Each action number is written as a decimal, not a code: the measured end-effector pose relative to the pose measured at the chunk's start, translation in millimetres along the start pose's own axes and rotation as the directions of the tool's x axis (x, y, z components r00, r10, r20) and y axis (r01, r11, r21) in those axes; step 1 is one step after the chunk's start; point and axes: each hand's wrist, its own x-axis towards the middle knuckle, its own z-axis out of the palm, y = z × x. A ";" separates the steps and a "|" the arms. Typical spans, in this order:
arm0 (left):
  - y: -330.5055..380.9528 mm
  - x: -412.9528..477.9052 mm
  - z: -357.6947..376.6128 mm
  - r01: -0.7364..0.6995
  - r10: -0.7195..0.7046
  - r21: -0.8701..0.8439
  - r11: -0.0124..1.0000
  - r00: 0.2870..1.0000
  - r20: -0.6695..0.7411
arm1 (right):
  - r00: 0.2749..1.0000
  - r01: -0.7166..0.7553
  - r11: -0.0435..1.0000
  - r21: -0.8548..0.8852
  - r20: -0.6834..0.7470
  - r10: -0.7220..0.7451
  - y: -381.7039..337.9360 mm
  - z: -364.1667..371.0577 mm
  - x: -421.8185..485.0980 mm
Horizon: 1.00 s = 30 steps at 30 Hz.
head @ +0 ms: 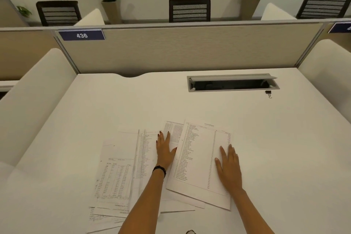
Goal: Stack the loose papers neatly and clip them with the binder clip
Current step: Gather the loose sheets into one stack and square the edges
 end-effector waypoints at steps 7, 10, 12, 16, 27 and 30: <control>4.4 -2.0 -1.4 -0.009 0.004 -0.125 0.992 0.999 -0.039 | 0.999 -0.028 1.000 -0.011 0.021 0.029 -20.0 5.1 -3.9; 7.4 -2.5 -6.7 -0.008 0.001 -0.182 0.983 0.999 -0.042 | 0.999 -0.023 1.000 -0.019 0.042 0.024 -23.9 6.2 -4.5; 4.5 -2.9 -9.6 -0.023 0.013 -0.194 0.981 0.999 -0.051 | 0.999 -0.014 1.000 0.002 0.036 0.014 -23.5 6.0 -5.3; -7.5 -8.9 -13.1 -0.003 -0.022 -0.151 0.989 0.986 -0.165 | 0.996 -0.061 0.971 0.231 -0.046 0.073 -24.1 -3.9 -9.3; -3.1 -13.5 -23.2 0.139 -0.161 -0.185 0.973 0.980 -0.114 | 0.996 -0.051 0.991 0.122 -0.068 0.059 -25.3 6.5 -10.5; 6.1 -15.6 -23.5 0.150 -0.170 -0.263 0.953 0.984 -0.056 | 0.997 -0.038 0.997 0.062 -0.062 0.042 -26.5 11.4 -11.6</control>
